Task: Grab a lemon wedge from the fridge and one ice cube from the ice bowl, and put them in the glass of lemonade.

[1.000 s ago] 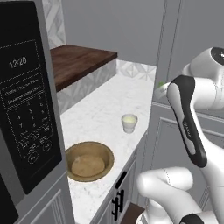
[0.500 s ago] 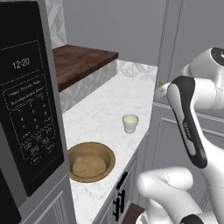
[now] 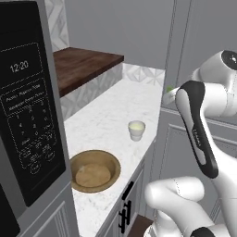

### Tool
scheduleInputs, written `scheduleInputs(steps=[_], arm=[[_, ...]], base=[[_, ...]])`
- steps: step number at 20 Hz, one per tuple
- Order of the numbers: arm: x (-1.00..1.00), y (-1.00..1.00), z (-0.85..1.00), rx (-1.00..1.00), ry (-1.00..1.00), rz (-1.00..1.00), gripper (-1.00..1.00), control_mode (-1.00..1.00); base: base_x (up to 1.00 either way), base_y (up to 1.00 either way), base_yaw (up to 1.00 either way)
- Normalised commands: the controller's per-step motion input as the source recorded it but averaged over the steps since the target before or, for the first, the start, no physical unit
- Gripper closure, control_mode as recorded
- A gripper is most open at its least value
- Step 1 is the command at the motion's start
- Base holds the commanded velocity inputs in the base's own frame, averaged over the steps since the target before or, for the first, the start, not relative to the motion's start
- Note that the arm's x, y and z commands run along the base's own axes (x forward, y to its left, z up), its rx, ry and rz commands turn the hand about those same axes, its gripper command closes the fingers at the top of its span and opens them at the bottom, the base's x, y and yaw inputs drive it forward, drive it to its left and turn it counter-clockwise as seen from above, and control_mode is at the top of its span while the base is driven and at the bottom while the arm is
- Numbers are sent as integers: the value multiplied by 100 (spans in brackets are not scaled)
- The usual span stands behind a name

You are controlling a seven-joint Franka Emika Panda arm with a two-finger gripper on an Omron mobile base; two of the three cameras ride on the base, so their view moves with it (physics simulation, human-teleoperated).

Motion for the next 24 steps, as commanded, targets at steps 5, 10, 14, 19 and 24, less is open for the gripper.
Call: scheduleInputs(steps=[5,10,14,19,24], arm=[[0,27,-14,-9,0,15,100,-100],[0,59,-38,-27,8,29,100,-100],[0,24,-39,-31,18,37,100,-100],[3,2,-43,-34,20,45,100,-100],[28,0,-31,-38,17,49,100,-100]], base=[[0,0,0],[0,0,0],[0,0,0],[0,0,0],[0,0,0]])
